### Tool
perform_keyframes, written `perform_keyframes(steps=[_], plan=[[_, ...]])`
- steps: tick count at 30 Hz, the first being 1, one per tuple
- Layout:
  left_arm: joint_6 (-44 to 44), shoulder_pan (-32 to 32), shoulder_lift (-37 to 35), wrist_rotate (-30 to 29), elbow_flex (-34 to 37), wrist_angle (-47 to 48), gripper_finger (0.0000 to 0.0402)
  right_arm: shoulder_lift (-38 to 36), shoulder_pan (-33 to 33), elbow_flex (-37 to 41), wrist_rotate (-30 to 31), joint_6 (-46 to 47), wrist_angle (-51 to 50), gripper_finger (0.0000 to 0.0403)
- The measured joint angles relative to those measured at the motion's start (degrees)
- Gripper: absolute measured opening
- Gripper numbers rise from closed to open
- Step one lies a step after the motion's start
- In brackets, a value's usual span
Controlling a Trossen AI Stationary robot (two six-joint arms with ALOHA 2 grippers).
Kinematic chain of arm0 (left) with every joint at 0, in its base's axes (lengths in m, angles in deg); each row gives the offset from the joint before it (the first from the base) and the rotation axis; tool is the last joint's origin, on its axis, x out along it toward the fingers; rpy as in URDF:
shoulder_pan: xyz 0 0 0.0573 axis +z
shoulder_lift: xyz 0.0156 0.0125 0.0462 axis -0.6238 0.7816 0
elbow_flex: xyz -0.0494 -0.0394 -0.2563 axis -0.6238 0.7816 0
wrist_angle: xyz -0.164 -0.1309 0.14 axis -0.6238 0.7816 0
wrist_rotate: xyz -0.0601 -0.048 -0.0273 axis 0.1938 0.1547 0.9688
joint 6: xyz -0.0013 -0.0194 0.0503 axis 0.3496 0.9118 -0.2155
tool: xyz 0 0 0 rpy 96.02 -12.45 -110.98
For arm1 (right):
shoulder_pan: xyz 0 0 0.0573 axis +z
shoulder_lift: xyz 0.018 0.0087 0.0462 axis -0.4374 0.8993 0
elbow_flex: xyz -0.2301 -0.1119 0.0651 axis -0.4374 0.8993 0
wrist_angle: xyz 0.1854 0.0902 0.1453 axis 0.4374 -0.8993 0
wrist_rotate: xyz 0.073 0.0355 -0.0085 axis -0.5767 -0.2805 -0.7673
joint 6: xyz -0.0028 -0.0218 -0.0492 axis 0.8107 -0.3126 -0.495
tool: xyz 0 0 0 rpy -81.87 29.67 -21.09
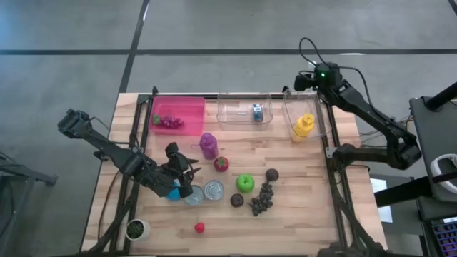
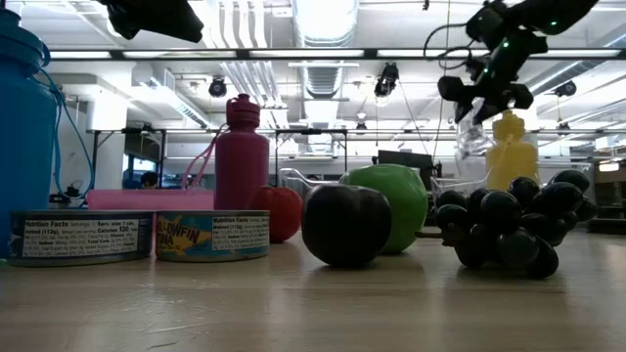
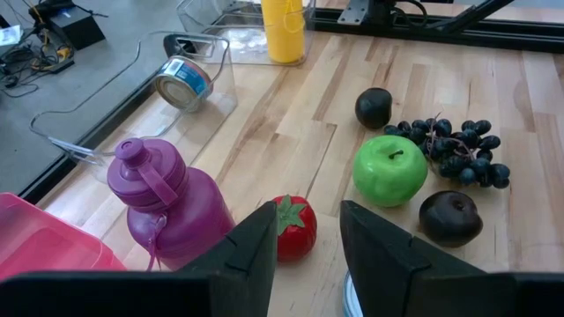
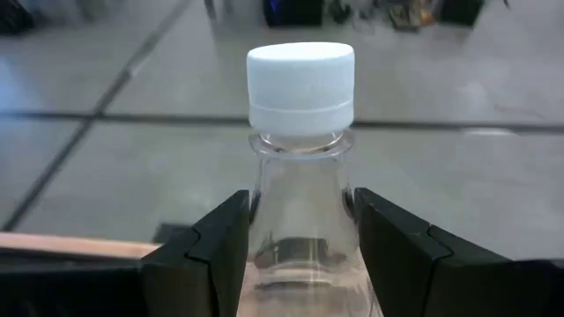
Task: Pick & Place Food Item
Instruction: Adjust the transparent water bottle in the right transparent bin
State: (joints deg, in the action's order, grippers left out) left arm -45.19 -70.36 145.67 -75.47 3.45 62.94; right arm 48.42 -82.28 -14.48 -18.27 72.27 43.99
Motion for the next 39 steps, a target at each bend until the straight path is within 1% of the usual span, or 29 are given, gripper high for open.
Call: perform_keyframes(steps=[4, 8, 11, 19, 25, 33, 36, 39], plan=[[0.00, 0.00, 0.00, 0.01, 0.00, -0.01, 0.0127, -3.03, 1.41, 3.08, -0.01, 0.09, 2.69, 0.0180], [0.00, 0.00, 0.00, 0.00, 0.00, -0.01, 0.0127, -5.19, 3.23, 4.37, 0.90, 0.09, 3.08, 0.0180], [0.02, -0.01, 0.00, 0.00, 0.00, -0.01, 0.0129, -6.68, 5.24, 4.56, 4.82, -0.53, 2.38, 0.0180], [0.00, -0.01, 0.00, 0.00, 0.00, -0.01, 0.0127, -8.88, 10.87, 2.60, 13.82, 0.48, -4.52, 0.0180], [0.00, -0.01, 0.00, 0.01, 0.00, -0.01, 0.0129, -10.32, 17.55, 0.44, 23.73, 1.65, -9.66, 0.0185], [0.01, 0.01, -0.02, -0.01, 0.00, -0.01, 0.0127, -11.05, 24.54, -1.71, 34.74, 11.33, -20.31, 0.0186], [0.01, 0.00, 0.00, 0.00, 0.00, -0.01, 0.0129, -11.66, 26.40, -1.95, 36.95, 15.95, -24.11, 0.0186], [0.00, 0.01, -0.01, -0.01, 0.00, -0.01, 0.0131, -12.33, 27.78, -1.87, 37.76, 21.91, -28.19, 0.0187]])
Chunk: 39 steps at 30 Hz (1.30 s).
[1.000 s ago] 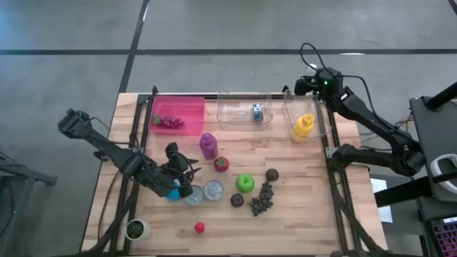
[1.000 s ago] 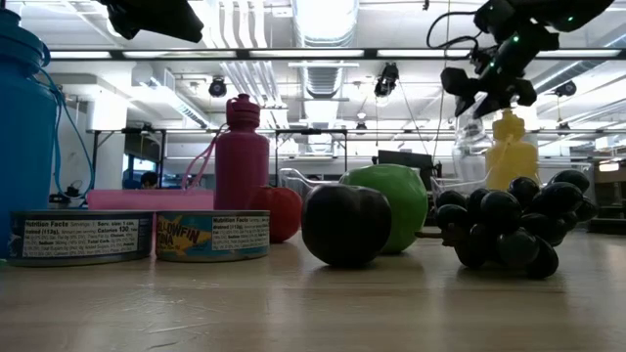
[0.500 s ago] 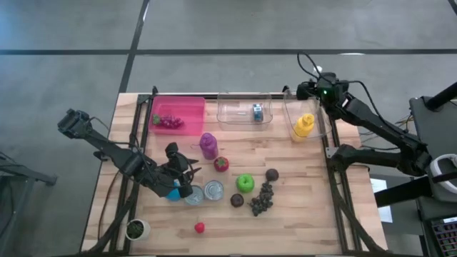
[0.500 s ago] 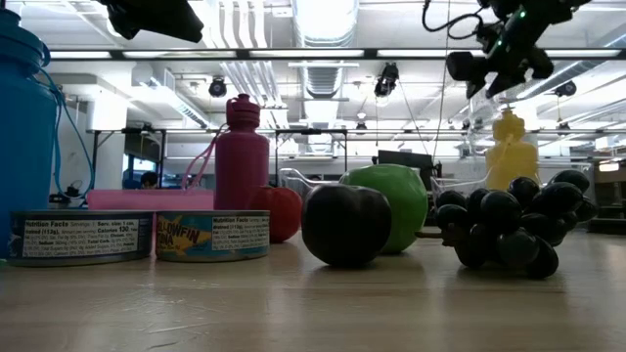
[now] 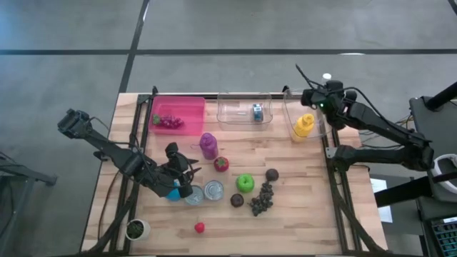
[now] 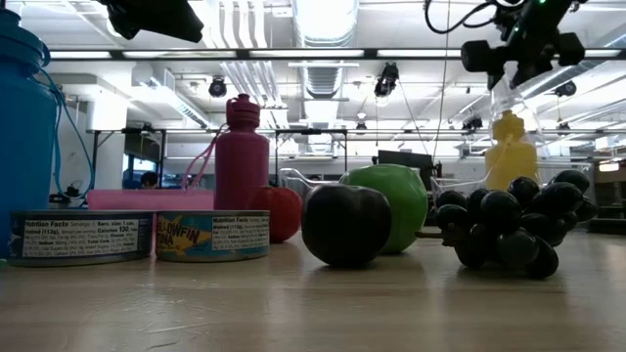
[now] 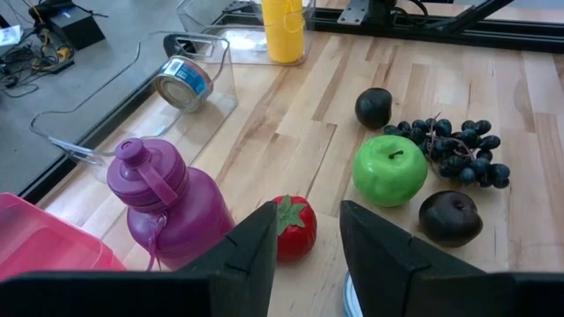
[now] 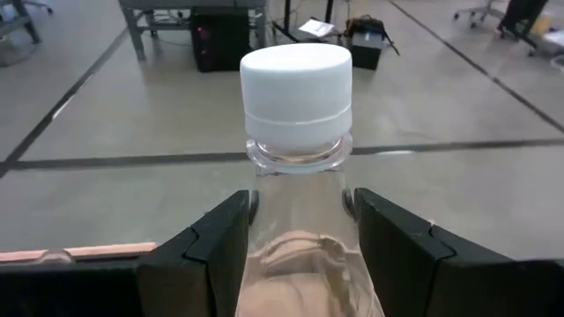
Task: Pick & Place Food Item
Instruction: Adjust the transparent water bottle in the right transparent bin
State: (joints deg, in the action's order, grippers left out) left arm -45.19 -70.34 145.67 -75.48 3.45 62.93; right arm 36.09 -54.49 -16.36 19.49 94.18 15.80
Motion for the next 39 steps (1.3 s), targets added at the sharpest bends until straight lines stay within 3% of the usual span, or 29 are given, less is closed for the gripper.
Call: perform_keyframes(steps=[23, 39], plan=[[0.02, -0.02, -0.02, -0.01, 0.00, 0.00, 0.0128, -0.57, 6.78, 2.80, 1.83, 20.53, -17.27, 0.0187], [0.01, -0.01, 0.01, 0.00, 0.00, 0.01, 0.0129, -1.78, 8.94, 3.01, 1.39, 22.77, -20.79, 0.0187]])
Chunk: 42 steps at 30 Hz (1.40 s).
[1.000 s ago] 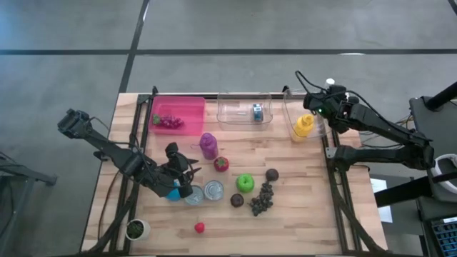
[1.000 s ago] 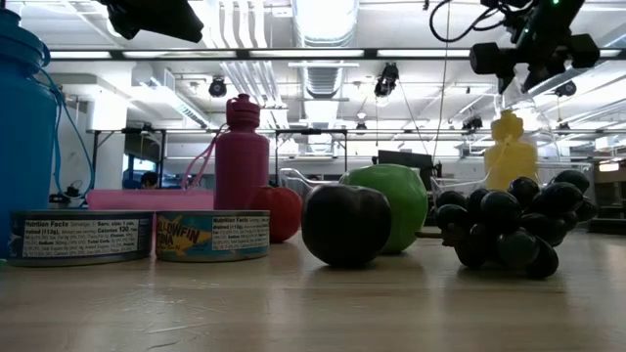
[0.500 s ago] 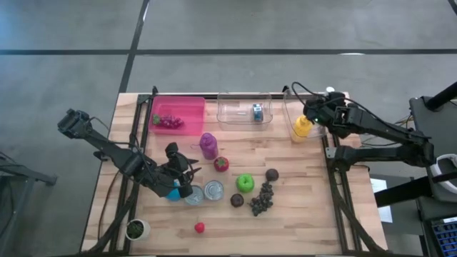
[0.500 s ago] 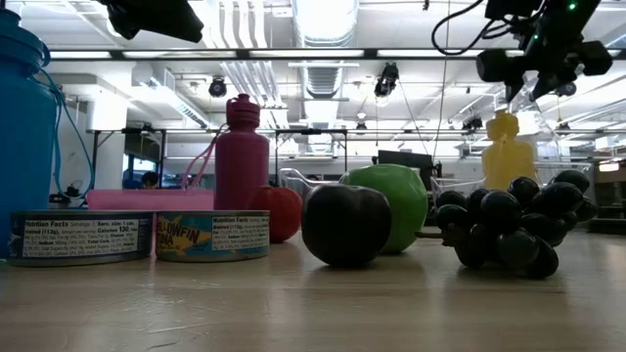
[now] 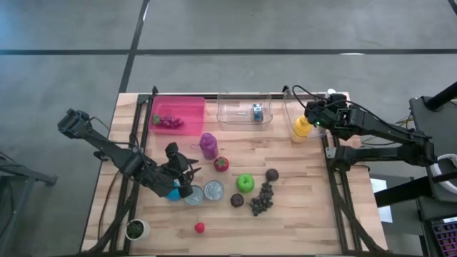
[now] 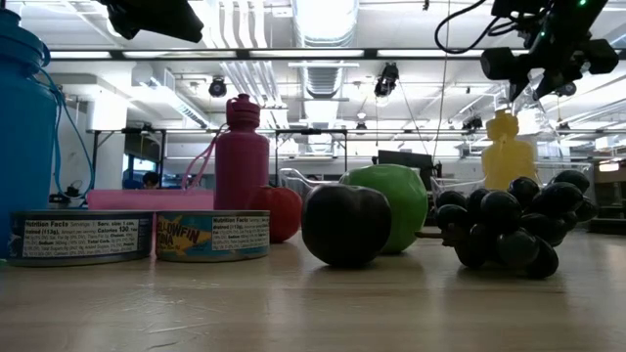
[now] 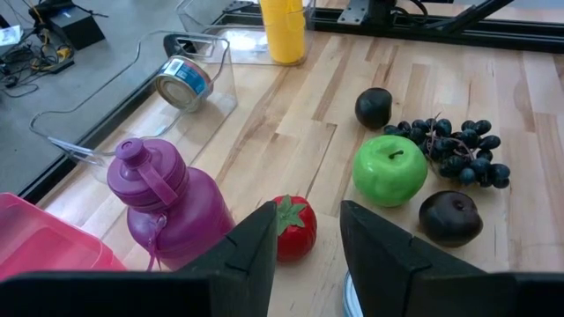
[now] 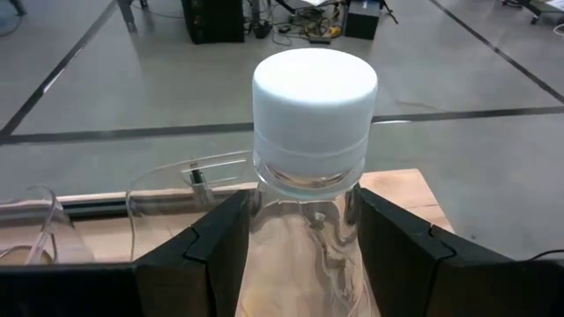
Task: Pick & Place Food Item
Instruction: Adjust the transparent water bottle in the right transparent bin, then put the purple water bottle into the right transparent bin
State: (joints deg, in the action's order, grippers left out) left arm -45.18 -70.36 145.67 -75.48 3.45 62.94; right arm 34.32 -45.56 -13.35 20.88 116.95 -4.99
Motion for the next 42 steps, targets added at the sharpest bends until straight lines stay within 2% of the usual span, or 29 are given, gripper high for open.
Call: perform_keyframes(steps=[7, 16, 31, 42], plan=[[-0.01, -0.01, 0.00, 0.01, 0.00, -0.01, 0.0130, 0.00, 0.00, 0.05, -0.38, -0.24, -0.49, 0.0199], [-0.01, 0.01, 0.00, 0.00, 0.00, -0.01, 0.0130, -0.04, -0.02, 0.11, -2.76, -0.87, -1.27, 0.0263], [0.00, 0.00, 0.00, 0.00, 0.00, -0.01, 0.0129, -0.30, -0.02, 0.11, -1.95, -0.71, -1.25, 0.0348], [-0.01, 0.01, -0.01, 0.01, 0.00, 0.00, 0.0129, -3.86, -0.02, 0.04, -3.01, -2.01, -0.57, 0.0368]])
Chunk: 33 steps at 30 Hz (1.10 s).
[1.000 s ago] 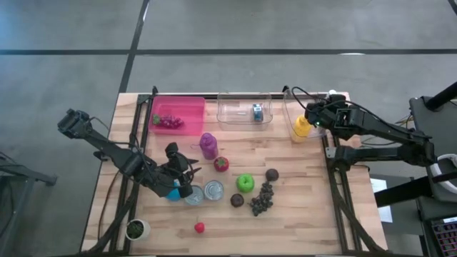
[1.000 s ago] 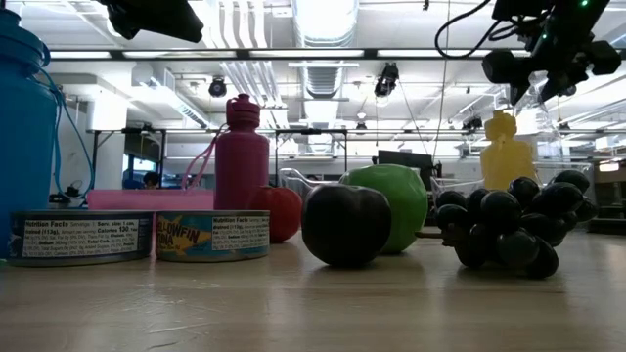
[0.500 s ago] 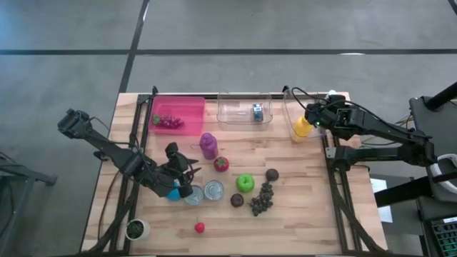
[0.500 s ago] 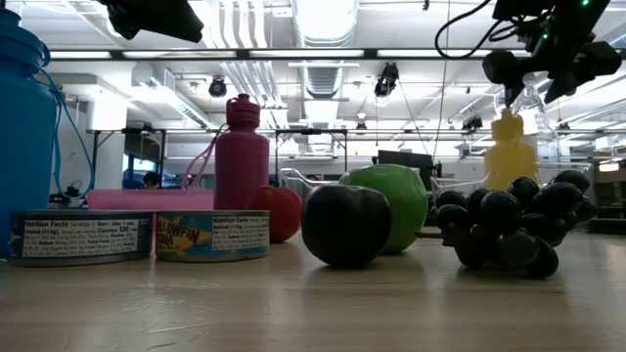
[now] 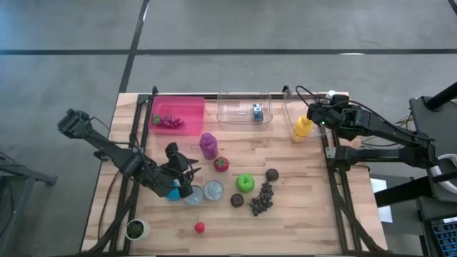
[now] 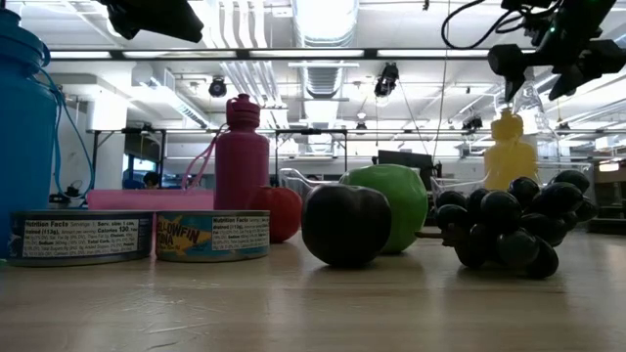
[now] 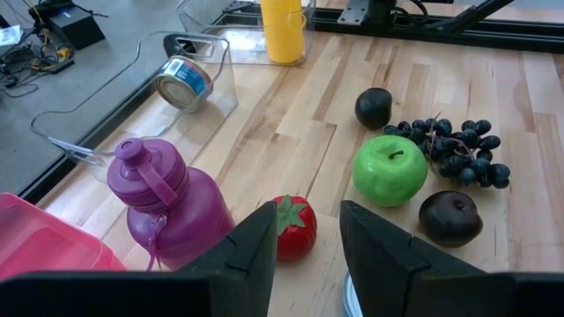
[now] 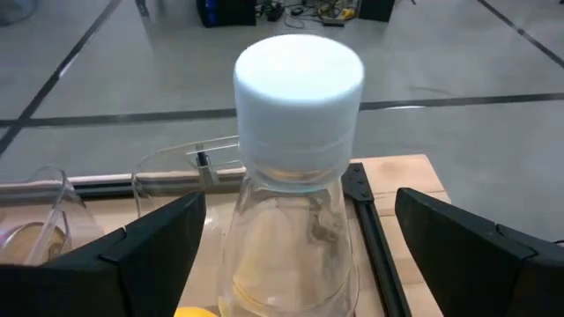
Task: Pick & Place Food Item
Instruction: Put the purple water bottle into the right transparent bin
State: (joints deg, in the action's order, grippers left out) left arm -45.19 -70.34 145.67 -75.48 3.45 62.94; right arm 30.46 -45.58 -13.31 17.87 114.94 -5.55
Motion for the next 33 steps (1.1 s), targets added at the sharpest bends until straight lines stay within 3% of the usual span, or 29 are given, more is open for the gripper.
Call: perform_keyframes(steps=[22, 33], plan=[[0.00, -0.02, 0.01, -0.01, 0.00, -0.01, 0.0127, -7.25, 0.02, -0.14, -0.37, -8.60, 5.92, 0.0368], [0.00, -0.02, -0.01, 0.01, 0.00, -0.01, 0.0127, -6.63, 0.02, -8.89, -0.35, -20.02, 5.99, 0.0368]])
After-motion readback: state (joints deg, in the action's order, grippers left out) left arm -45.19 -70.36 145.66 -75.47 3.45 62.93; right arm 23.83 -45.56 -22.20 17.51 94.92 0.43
